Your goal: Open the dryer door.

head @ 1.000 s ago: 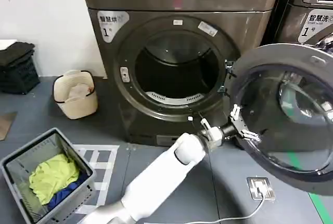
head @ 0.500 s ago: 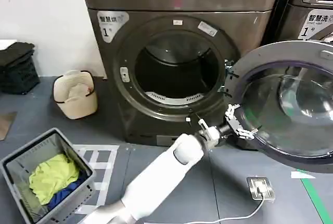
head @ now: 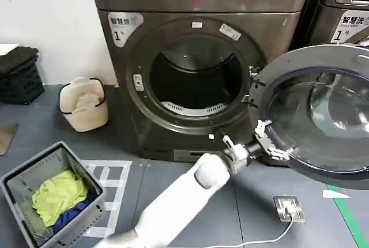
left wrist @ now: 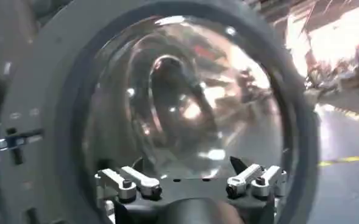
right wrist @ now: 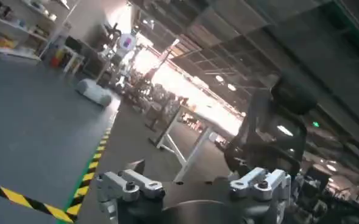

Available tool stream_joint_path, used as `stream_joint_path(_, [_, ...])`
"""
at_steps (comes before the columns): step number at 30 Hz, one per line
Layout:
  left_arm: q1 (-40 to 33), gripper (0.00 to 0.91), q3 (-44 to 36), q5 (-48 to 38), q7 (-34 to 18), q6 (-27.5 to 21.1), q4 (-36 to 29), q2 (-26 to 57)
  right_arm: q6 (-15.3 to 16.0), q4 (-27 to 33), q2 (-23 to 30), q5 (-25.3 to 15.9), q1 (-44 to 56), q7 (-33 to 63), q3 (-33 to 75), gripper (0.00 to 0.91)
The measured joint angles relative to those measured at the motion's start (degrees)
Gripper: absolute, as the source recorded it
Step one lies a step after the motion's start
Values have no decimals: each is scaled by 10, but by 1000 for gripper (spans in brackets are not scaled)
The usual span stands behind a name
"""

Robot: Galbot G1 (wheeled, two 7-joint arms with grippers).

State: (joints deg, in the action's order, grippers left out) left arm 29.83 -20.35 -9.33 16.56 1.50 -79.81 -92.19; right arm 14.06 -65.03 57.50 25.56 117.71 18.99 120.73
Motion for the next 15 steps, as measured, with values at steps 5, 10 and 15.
stream_joint_path(5, [35, 907, 5, -33, -4, -27, -94, 27, -5, 3, 2, 0, -1, -7, 0, 907])
stream_joint_path(10, [74, 907, 27, -61, -14, -63, -199, 122, -20, 8, 8, 1, -4, -16, -2, 907])
stream_joint_path(15, [120, 907, 69, -84, -19, -74, -295, 212, -35, 13, 12, 0, -8, -25, -6, 907])
